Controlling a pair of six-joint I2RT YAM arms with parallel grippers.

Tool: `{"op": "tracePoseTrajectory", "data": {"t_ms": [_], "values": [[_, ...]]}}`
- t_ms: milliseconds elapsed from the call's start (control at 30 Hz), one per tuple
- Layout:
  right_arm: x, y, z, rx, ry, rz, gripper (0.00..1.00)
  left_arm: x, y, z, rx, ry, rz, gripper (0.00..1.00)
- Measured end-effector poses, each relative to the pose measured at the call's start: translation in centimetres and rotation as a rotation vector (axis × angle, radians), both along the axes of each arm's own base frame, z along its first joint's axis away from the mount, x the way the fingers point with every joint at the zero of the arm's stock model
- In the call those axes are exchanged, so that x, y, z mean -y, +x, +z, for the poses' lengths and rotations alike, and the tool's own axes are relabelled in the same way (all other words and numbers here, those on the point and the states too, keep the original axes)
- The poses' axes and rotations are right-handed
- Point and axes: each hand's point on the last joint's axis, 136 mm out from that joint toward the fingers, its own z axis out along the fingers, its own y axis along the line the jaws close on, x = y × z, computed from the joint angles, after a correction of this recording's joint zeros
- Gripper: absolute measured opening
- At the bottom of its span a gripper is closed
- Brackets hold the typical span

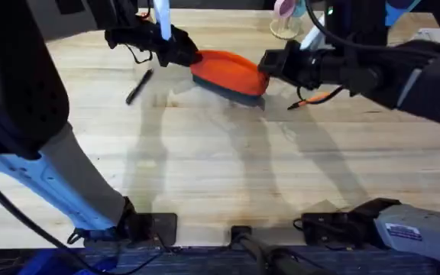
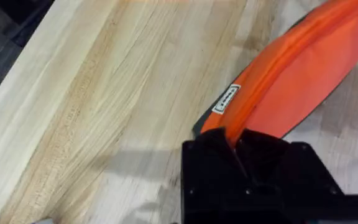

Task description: Unzip the bag, pick up the pens from the table one at a time and place them inside, then zip the bag closed.

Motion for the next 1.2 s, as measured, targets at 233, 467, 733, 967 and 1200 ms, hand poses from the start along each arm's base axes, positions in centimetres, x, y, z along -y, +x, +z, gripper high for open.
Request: {"op": "tracePoseTrajectory", "data": {"t_ms": [233, 467, 733, 967, 1200], "values": [[-0.1, 0.7, 1.2, 0.068, -0.071, 0.031, 0.031, -0.1, 0.0, 0.0, 0.0, 0.001, 0.002, 0.043], [-1.6, 1.6, 1.1, 0.121, -0.091, 0.051, 0.031, -0.8, 0.4, -0.2, 0.008, 0.023, 0.023, 0.043], [-5.3, 3.1, -0.2, 0.109, -0.109, 0.094, 0.031, -2.7, 1.3, -0.6, 0.022, 0.065, 0.073, 0.043], [-8.0, 5.6, 1.2, 0.145, -0.106, 0.108, 0.031, -3.9, 1.6, -1.0, 0.023, 0.108, 0.107, 0.043], [-9.2, 7.6, 2.4, 0.181, -0.09, 0.103, 0.031, -4.2, 1.7, -1.2, 0.022, 0.123, 0.117, 0.043]]}}
